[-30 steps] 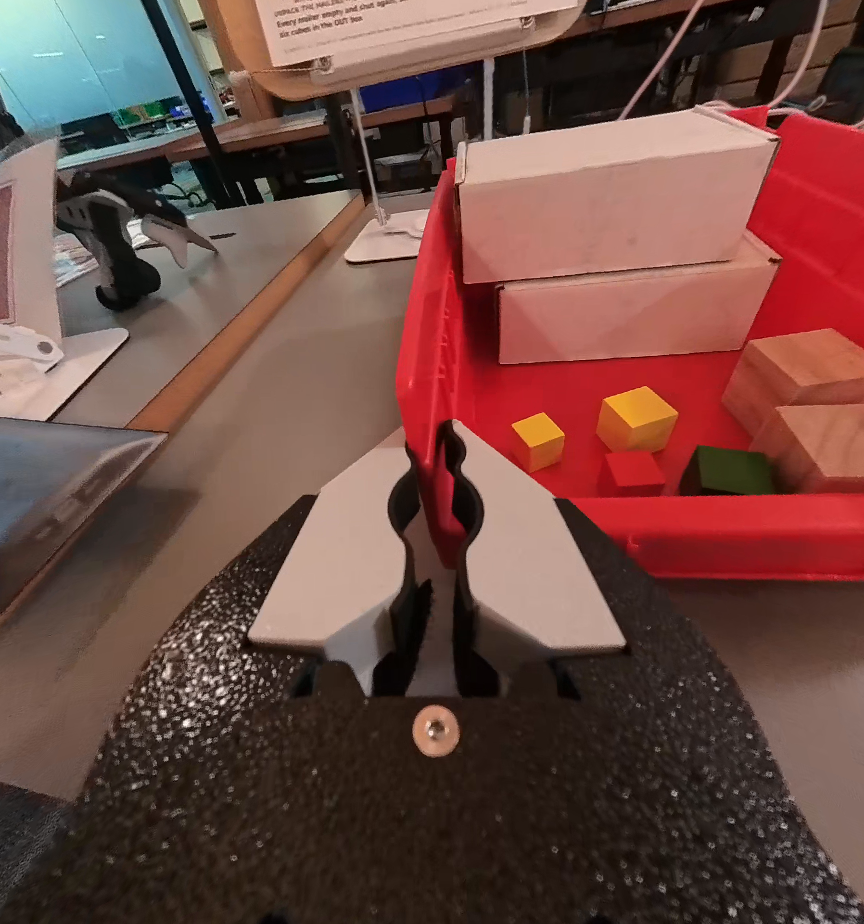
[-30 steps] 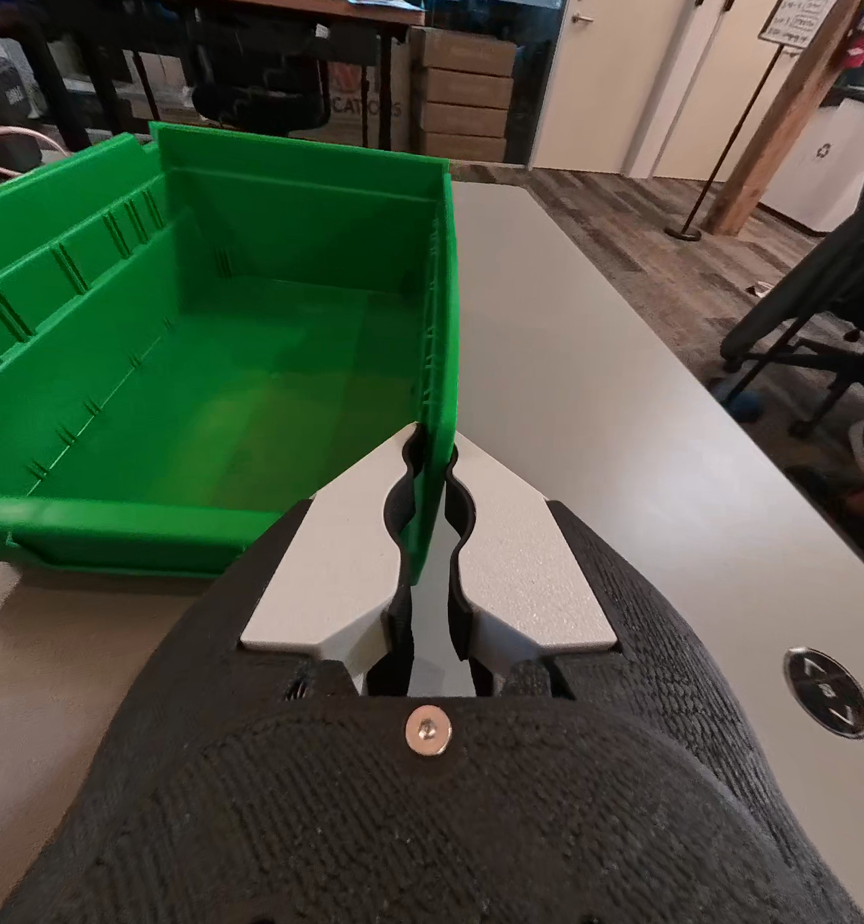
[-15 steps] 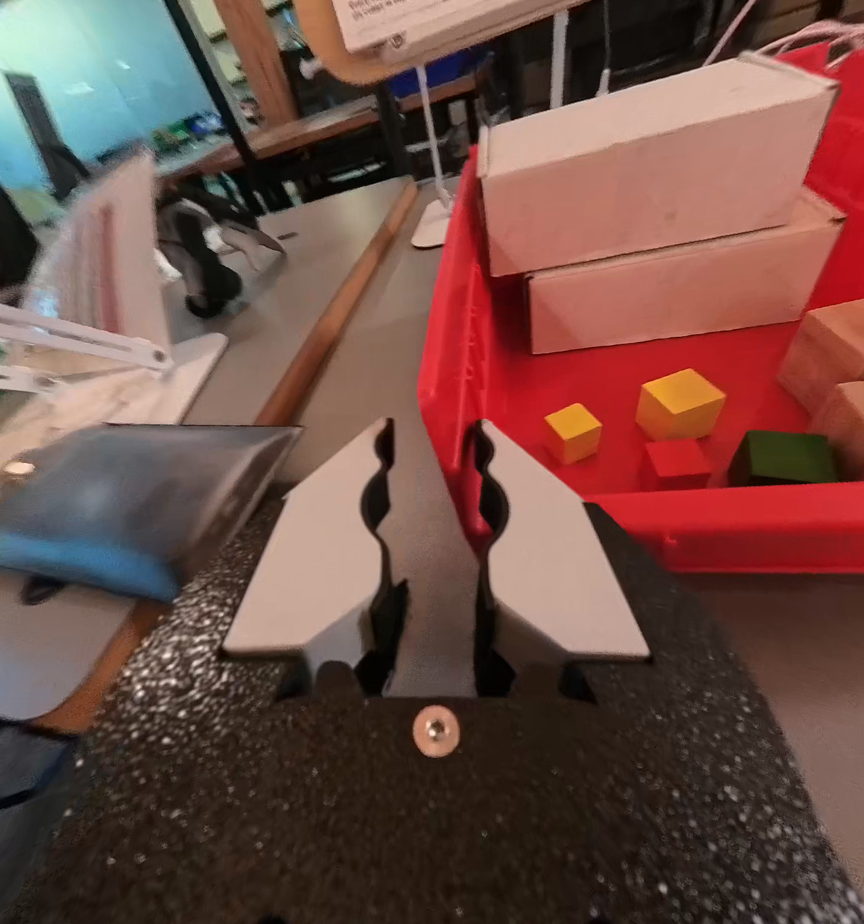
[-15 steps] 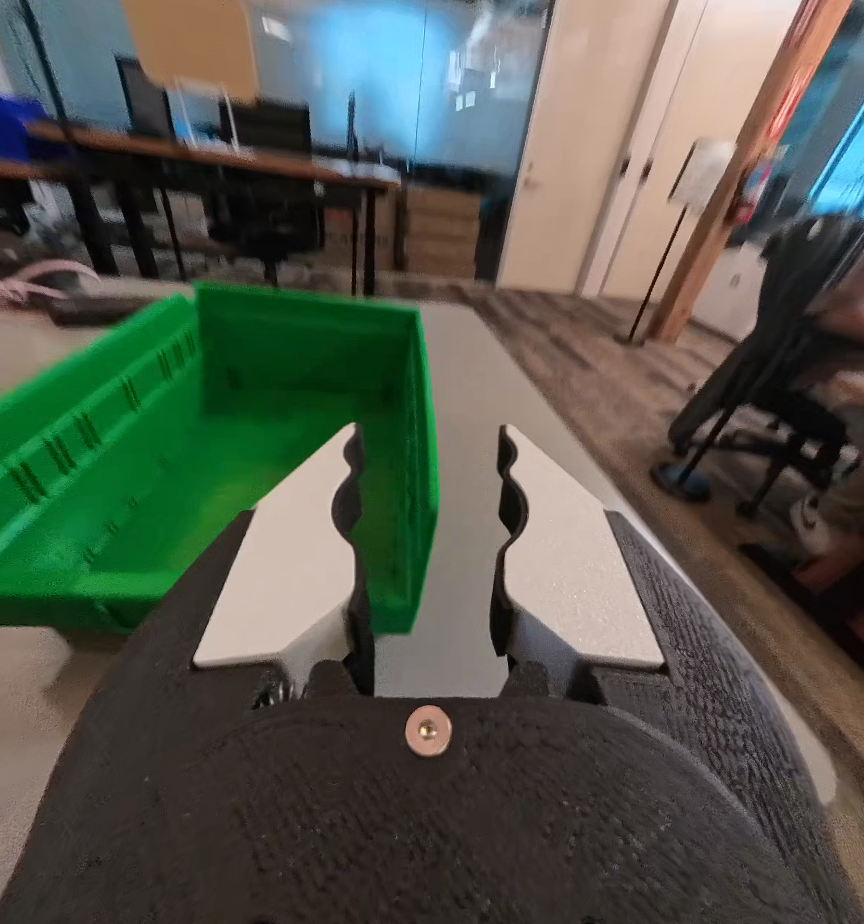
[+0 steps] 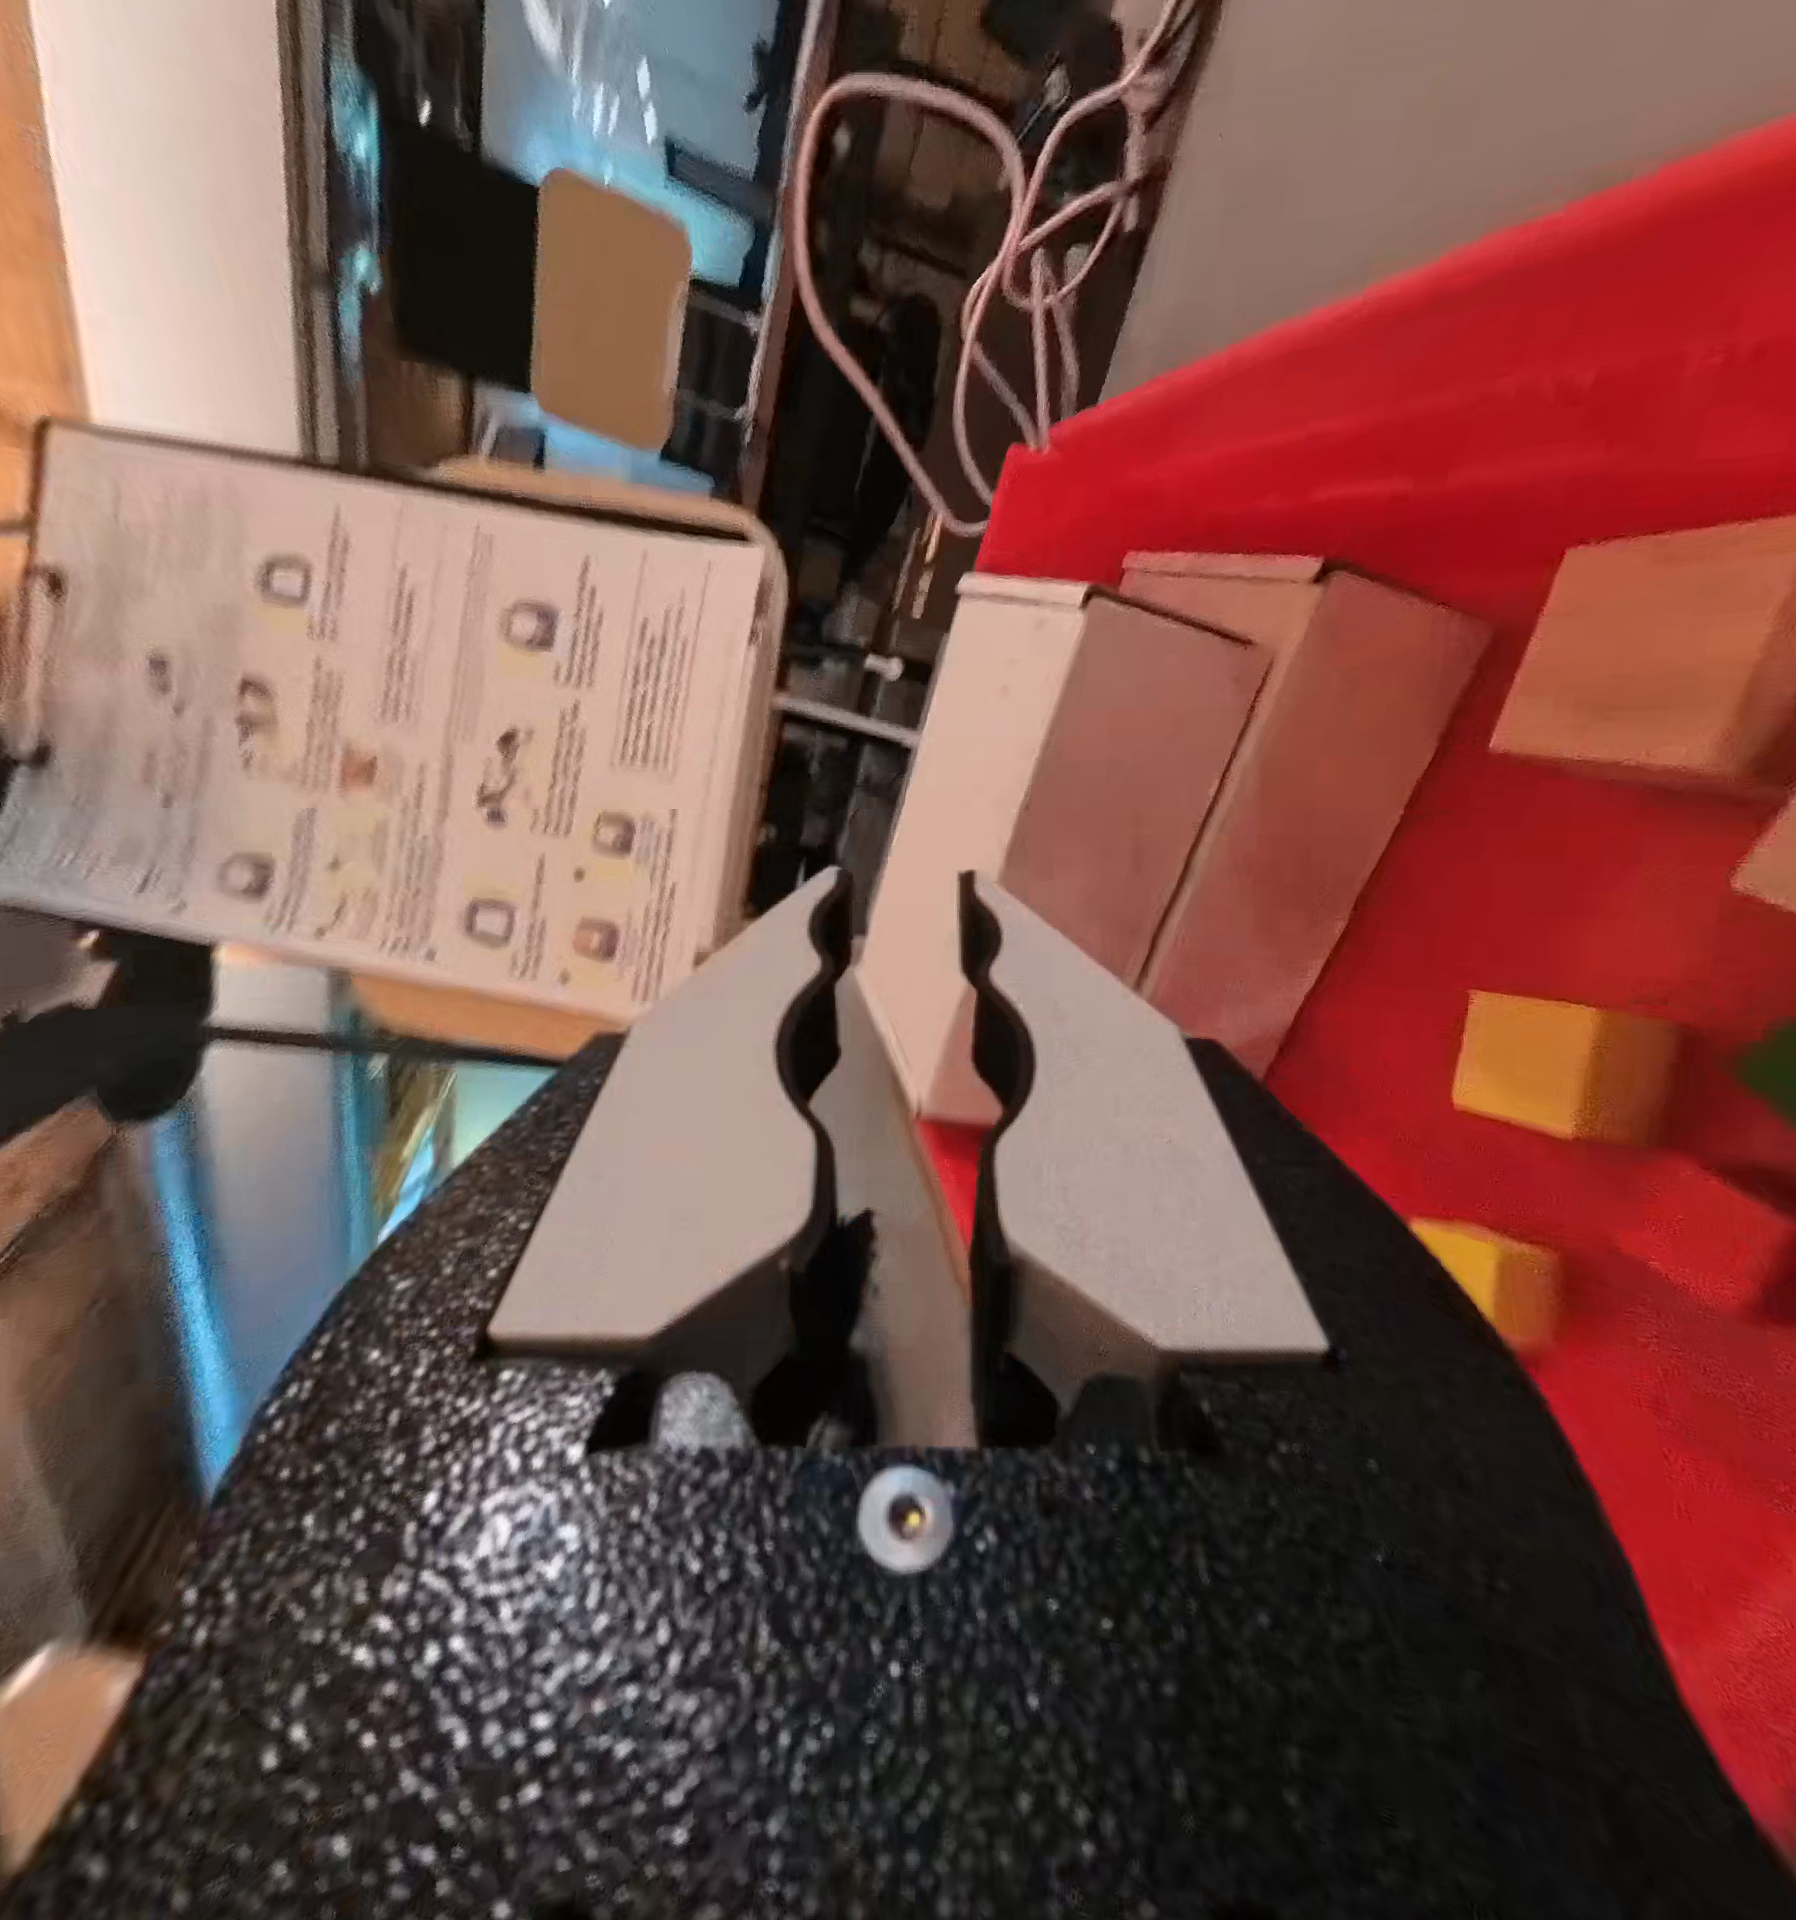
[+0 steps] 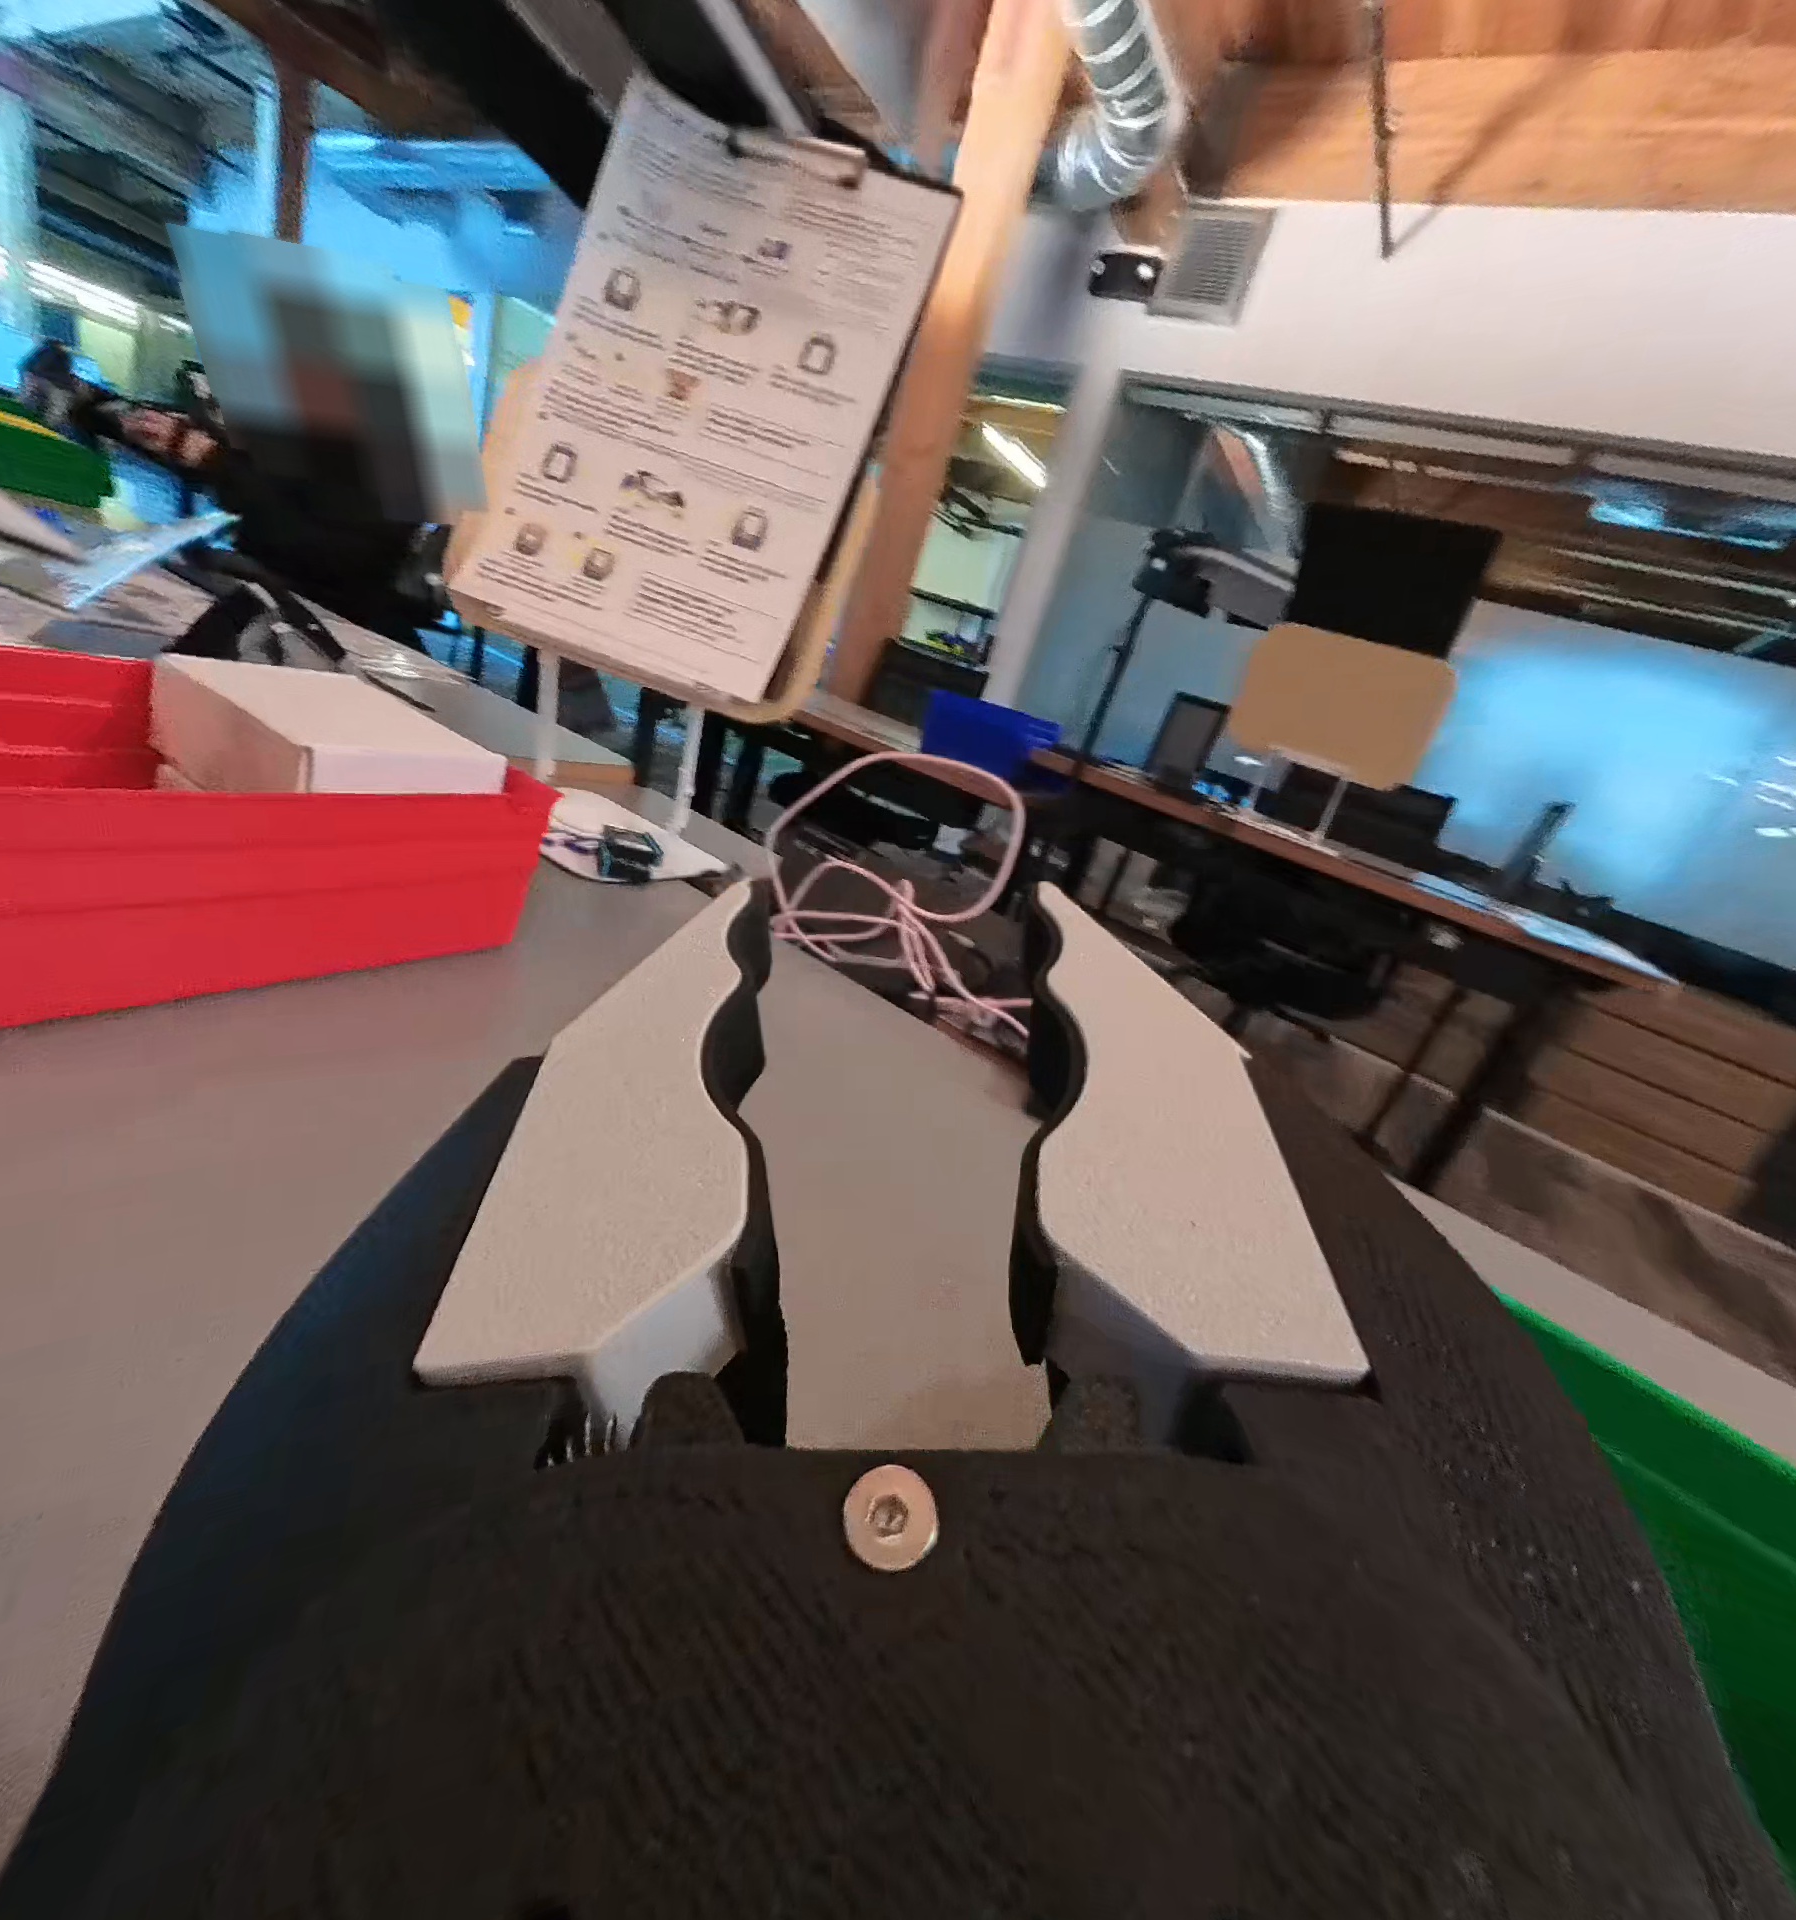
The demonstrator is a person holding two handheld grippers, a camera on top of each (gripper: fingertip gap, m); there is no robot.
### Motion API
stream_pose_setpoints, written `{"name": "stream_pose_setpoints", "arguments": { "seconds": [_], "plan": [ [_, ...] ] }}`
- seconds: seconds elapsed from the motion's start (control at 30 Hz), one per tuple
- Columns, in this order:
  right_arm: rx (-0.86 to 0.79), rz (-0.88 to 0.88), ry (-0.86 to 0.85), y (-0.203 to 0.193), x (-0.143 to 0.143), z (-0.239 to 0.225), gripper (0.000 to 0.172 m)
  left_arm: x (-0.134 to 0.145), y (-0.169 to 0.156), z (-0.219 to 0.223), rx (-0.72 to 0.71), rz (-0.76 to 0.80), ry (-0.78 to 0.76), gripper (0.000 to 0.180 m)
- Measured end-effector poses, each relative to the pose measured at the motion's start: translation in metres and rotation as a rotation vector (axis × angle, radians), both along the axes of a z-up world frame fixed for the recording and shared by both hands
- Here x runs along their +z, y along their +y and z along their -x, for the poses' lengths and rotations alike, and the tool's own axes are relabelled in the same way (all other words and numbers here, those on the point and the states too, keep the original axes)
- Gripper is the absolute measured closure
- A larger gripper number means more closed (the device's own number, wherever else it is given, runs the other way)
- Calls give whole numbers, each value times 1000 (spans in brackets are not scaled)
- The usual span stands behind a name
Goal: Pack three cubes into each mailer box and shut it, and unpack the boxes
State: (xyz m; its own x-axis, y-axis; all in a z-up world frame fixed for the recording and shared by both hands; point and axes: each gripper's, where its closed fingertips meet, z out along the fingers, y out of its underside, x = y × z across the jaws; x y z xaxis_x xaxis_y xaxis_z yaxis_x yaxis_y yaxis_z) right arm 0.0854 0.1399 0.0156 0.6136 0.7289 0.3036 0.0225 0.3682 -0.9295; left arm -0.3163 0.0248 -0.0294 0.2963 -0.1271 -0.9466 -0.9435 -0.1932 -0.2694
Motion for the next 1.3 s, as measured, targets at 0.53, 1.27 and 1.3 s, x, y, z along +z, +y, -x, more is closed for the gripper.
{"name": "stream_pose_setpoints", "arguments": {
  "seconds": [0.53,1.27,1.3],
  "plan": [
    [-90,-235,-162,7,-56,55,122,-70,67,40,0,420,-54,93],
    [-56,-238,-238,4,-69,68,127,-20,89,27,-99,-66,268,90],
    [-55,-241,-239,3,-69,68,128,-15,90,24,-106,-116,298,98]
  ]
}}
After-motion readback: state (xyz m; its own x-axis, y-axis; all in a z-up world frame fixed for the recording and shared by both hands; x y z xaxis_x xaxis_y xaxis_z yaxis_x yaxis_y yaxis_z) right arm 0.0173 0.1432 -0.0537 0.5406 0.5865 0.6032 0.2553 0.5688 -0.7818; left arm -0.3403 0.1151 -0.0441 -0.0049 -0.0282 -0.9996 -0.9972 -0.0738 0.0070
